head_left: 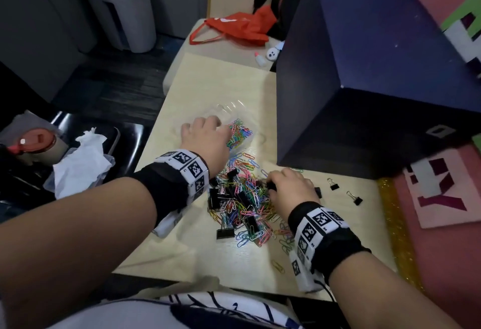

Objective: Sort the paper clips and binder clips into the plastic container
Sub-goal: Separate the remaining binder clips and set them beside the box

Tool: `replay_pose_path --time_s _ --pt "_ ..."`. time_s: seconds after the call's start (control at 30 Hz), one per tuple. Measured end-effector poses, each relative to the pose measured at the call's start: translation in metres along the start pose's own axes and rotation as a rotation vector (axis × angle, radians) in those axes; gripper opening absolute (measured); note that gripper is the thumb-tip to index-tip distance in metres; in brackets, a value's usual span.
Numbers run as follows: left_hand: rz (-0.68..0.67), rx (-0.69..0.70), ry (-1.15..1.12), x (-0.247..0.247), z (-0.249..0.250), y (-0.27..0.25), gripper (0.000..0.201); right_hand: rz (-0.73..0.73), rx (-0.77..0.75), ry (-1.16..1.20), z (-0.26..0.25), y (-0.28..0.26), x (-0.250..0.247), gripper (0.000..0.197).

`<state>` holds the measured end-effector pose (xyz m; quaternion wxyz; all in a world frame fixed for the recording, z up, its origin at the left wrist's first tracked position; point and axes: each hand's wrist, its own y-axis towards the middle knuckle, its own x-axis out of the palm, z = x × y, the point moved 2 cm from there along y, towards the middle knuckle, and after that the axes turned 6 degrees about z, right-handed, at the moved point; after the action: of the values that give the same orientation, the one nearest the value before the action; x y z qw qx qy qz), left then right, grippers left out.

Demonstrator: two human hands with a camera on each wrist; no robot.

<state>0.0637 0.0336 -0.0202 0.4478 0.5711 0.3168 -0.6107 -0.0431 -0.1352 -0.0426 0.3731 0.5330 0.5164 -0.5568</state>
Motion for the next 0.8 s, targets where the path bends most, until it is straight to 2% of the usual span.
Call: replay_pose_path --time_s 0.1,0.2,0.3,0.4,0.5,0.67,0.8 --pt "-0.058 0.198 0.025 -0.003 0.028 -0.011 0.03 0.08 0.06 0.114 0.005 -0.007 -0.004 0.025" --pt "-0.199 0.31 0.062 0.005 0.051 -0.018 0.027 0.227 0.18 0.283 0.019 -0.014 -0.011 0.023" --pt "-0.278 0.431 0.116 0.013 0.069 -0.021 0.027 0.339 0.339 0.391 0.044 -0.02 -0.018 0.023" --pt "-0.317 0.469 0.147 0.021 0.083 -0.019 0.03 0.328 0.467 0.313 0.072 -0.025 -0.022 0.025" --pt "-0.379 0.479 0.173 0.027 0.094 -0.015 0.034 0.266 0.533 0.213 0.094 -0.031 -0.023 0.027" --pt "-0.409 0.466 0.234 0.032 0.102 -0.01 0.034 0.194 0.477 0.057 0.112 -0.038 -0.021 0.031" --pt "-0.393 0.411 0.241 0.032 0.106 -0.007 0.031 0.11 0.272 0.021 0.107 -0.034 -0.017 0.038"
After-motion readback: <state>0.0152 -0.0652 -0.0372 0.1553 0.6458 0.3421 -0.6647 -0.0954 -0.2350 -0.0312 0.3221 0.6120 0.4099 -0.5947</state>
